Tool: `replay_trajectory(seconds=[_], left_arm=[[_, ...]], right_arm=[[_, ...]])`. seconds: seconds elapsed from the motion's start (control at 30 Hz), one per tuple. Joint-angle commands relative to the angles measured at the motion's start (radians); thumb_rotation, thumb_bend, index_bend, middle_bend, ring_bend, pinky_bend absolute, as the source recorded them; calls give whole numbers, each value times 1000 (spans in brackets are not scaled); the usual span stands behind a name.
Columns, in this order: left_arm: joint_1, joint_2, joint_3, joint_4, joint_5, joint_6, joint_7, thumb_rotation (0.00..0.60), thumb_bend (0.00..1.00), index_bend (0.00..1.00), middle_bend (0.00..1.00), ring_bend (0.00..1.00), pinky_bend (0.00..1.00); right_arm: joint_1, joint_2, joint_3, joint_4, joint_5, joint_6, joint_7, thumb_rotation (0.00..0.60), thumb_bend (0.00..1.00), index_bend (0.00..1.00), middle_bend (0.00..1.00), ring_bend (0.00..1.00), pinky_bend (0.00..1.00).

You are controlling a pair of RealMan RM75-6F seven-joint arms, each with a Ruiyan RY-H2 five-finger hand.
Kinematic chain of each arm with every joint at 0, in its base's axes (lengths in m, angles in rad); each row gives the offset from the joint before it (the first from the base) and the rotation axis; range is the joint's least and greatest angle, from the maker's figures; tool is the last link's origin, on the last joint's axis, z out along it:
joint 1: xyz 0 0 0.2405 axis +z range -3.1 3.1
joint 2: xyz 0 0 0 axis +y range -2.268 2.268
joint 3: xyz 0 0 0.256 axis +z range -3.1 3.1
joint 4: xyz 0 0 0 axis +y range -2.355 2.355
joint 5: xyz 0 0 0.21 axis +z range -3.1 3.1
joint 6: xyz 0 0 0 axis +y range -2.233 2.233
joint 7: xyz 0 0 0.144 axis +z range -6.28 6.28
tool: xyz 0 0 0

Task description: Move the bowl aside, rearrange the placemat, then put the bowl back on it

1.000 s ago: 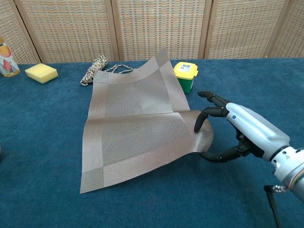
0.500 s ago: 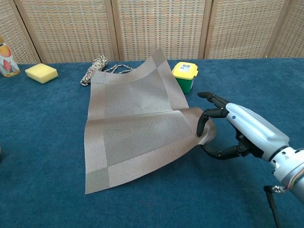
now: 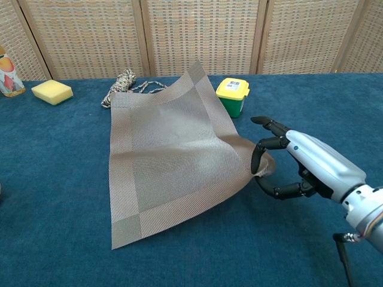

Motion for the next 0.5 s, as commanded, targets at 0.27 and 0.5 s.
replay_trajectory(seconds=[0.27, 0.5], left_arm=[[3, 2, -1, -1, 3, 5, -3, 600, 176, 0, 0, 0, 0], [2, -1, -3, 1, -3, -2, 3, 600, 176, 0, 0, 0, 0]], right_arm=[[-3, 9, 9, 0, 9, 5, -3, 600, 589, 601, 66, 0, 0], [-16, 34, 18, -2, 26, 14, 4, 600, 585, 632, 88, 0, 0]])
